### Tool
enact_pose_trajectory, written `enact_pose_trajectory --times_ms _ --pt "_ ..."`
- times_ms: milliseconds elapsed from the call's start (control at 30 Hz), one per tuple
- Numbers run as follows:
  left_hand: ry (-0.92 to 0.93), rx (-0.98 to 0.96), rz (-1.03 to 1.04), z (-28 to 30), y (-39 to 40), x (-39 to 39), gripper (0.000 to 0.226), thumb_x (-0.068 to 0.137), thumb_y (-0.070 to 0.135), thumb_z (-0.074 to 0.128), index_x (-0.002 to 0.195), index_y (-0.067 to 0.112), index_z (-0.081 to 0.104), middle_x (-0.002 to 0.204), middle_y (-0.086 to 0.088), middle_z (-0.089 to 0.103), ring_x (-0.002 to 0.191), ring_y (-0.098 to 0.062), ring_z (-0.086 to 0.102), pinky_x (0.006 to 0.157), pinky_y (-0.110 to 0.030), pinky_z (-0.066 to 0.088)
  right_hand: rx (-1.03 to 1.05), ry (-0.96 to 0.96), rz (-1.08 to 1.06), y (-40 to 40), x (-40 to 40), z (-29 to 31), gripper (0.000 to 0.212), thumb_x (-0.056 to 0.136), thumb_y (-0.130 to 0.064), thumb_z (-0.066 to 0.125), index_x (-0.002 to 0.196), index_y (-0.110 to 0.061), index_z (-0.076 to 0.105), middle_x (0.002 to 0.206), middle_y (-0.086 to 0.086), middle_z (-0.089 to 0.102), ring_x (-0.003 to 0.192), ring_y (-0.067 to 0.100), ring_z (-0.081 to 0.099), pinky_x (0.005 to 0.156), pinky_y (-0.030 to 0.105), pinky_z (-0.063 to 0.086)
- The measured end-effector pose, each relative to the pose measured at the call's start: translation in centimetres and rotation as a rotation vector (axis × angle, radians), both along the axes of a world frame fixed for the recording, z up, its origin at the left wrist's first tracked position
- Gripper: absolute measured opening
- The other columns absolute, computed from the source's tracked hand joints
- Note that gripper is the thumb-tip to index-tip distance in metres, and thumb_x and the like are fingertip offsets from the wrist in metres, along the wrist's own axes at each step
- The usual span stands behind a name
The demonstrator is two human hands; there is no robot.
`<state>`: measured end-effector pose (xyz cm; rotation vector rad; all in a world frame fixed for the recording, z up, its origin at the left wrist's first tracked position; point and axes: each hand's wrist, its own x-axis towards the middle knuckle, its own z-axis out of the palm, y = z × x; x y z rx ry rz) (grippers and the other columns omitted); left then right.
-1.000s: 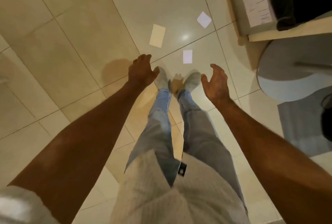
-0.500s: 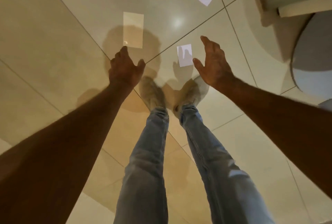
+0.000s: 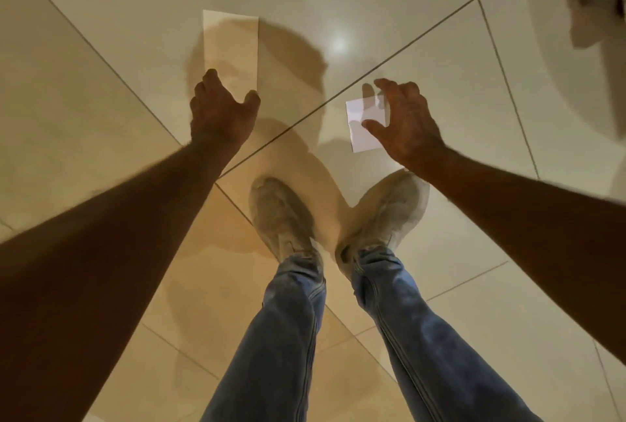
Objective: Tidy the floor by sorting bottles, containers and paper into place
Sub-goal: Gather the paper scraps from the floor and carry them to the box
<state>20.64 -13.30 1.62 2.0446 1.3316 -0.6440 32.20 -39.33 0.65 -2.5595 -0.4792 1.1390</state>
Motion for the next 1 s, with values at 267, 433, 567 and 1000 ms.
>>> enact_pose_trajectory --times_ms 267,433,567,1000 --pt "-0.008 0.105 -0.058 -6.0 0.4 0.4 0.084 0.089 0.043 0.069 0.153 0.006 0.028 0.154 -0.017 0.032 0.138 -0.038 0.035 0.106 -0.051 0.045 0.0 -0.098 0.037 -1.9 -1.5 -5.2 0.085 0.079 -0.038 0.083 0.148 -0.029 0.034 0.139 0.008 0.04 0.124 0.031 0.047 0.08 0.045 0.059" --pt "0.012 0.196 -0.017 -7.5 1.1 1.1 0.088 0.085 0.048 0.075 0.149 0.009 0.03 0.149 -0.016 0.033 0.137 -0.037 0.034 0.102 -0.052 0.05 -0.03 -0.179 0.101 -1.9 -0.9 -6.5 0.085 0.072 -0.034 0.091 0.139 -0.021 0.041 0.134 0.008 0.046 0.118 0.03 0.051 0.078 0.047 0.061" --pt "0.023 0.239 0.034 -8.1 1.3 2.0 0.091 0.081 0.049 0.079 0.147 0.01 0.032 0.149 -0.014 0.034 0.137 -0.036 0.035 0.103 -0.053 0.049 -0.023 -0.201 0.117 -2.2 -1.0 -7.3 0.076 0.074 -0.039 0.09 0.132 -0.02 0.047 0.132 0.009 0.047 0.116 0.029 0.053 0.076 0.041 0.058" --pt "0.062 0.242 0.144 -8.5 2.7 3.5 0.095 0.068 0.053 0.089 0.14 0.015 0.038 0.144 -0.011 0.041 0.134 -0.032 0.04 0.106 -0.053 0.046 0.092 -0.154 -0.031 -1.2 -1.8 -7.2 0.065 0.075 -0.002 0.087 0.13 -0.008 0.053 0.133 0.018 0.046 0.117 0.031 0.056 0.093 0.042 0.059"
